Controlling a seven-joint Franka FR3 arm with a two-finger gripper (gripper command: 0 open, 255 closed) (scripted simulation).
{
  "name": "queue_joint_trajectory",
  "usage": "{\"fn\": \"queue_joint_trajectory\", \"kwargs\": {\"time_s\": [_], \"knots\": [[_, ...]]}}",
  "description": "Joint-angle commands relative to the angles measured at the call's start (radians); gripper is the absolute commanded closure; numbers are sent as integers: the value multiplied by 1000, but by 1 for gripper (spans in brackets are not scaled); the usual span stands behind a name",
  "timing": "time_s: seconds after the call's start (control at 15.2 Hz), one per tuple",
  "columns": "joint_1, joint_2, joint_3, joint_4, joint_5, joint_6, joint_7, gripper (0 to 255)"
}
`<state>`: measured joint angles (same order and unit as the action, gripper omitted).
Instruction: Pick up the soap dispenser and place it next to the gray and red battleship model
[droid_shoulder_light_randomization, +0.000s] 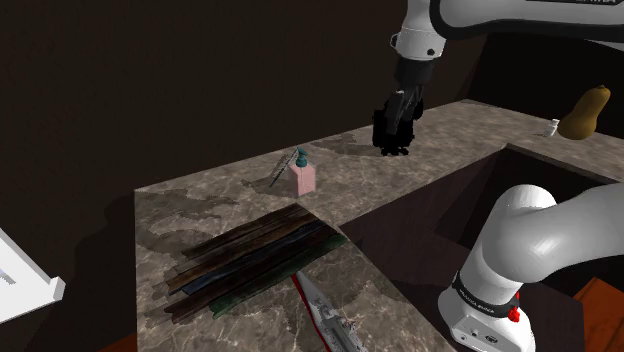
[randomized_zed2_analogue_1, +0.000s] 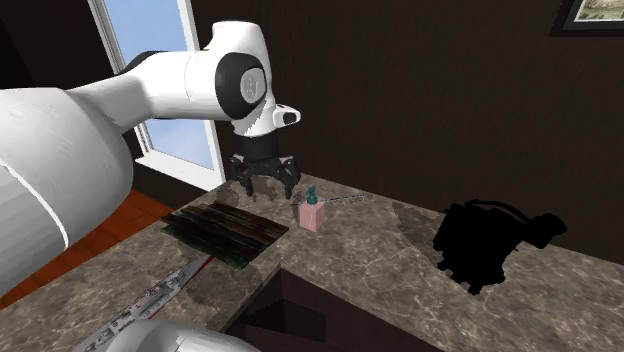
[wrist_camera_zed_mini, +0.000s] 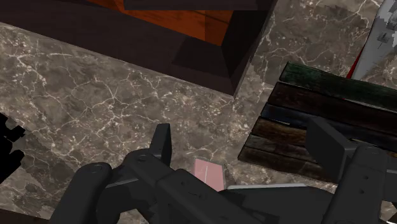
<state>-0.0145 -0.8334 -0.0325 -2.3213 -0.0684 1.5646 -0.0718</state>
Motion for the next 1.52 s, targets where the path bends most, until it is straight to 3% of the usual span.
{"fn": "queue_joint_trajectory", "kwargs": {"time_s": [0.0,0.73,1.45], "knots": [[0,0,0,0,0,0,0,0],[-1,432,-11,162,27,208,43,0],[-7,885,-25,483,70,280,63,0]]}}
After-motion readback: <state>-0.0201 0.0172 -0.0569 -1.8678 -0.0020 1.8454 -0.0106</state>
